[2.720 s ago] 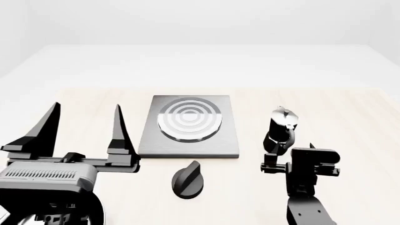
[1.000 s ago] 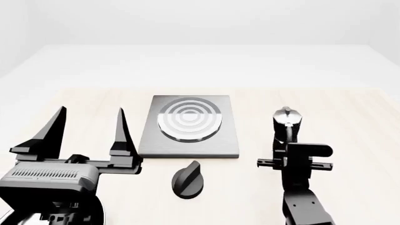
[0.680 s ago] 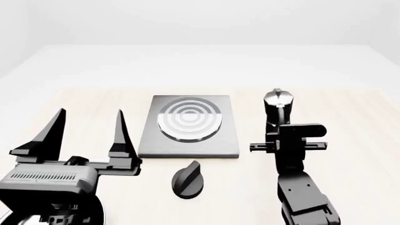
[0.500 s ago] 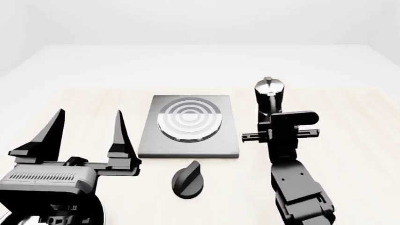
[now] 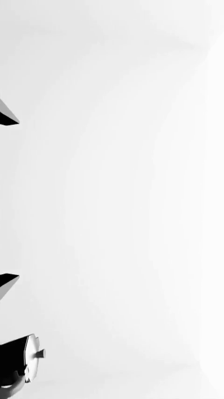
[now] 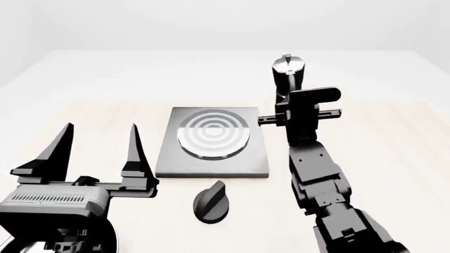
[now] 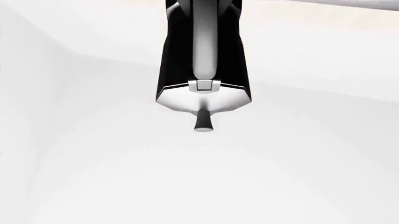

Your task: Turn on the stove and put the moka pot on it.

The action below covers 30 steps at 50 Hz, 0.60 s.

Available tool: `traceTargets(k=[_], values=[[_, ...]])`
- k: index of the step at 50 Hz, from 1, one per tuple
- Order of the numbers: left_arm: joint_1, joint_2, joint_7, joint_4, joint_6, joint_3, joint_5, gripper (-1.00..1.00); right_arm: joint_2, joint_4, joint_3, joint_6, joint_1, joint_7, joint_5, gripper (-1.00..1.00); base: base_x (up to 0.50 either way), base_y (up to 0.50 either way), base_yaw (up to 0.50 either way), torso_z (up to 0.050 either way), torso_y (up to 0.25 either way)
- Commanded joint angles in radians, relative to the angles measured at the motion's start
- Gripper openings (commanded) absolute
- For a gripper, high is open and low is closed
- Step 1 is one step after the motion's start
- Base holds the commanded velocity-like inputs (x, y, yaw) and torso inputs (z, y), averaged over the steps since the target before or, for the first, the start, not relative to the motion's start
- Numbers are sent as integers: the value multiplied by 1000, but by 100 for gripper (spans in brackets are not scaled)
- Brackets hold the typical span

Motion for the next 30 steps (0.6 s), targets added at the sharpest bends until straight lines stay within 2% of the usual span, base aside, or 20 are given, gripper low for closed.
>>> traceTargets(k=[1, 7, 10, 22, 27, 30], values=[[-4, 1, 2, -15, 8, 6, 1, 100, -52, 155, 4, -65, 136, 7, -64, -100, 0, 0, 0, 0, 0], [-8, 4, 4, -29, 12, 12, 3, 100, -71, 155, 21, -53, 179, 0, -48, -100, 0, 0, 0, 0, 0], [-10, 8, 6, -41, 20, 16, 4, 100, -73, 155, -56, -54, 186, 10, 24, -100, 0, 0, 0, 0, 3], [-6, 6, 4, -44, 22, 20, 2, 100, -73, 98, -718, -161, 200, 36, 718, -100, 0, 0, 0, 0, 1], [-1, 3, 2, -39, 23, 16, -2, 100, -73, 73, -902, -210, 207, 46, 922, -100, 0, 0, 0, 0, 2], [4, 1, 1, -38, 27, 14, -4, 100, -73, 60, -963, -242, 203, 36, 1029, -100, 0, 0, 0, 0, 0]])
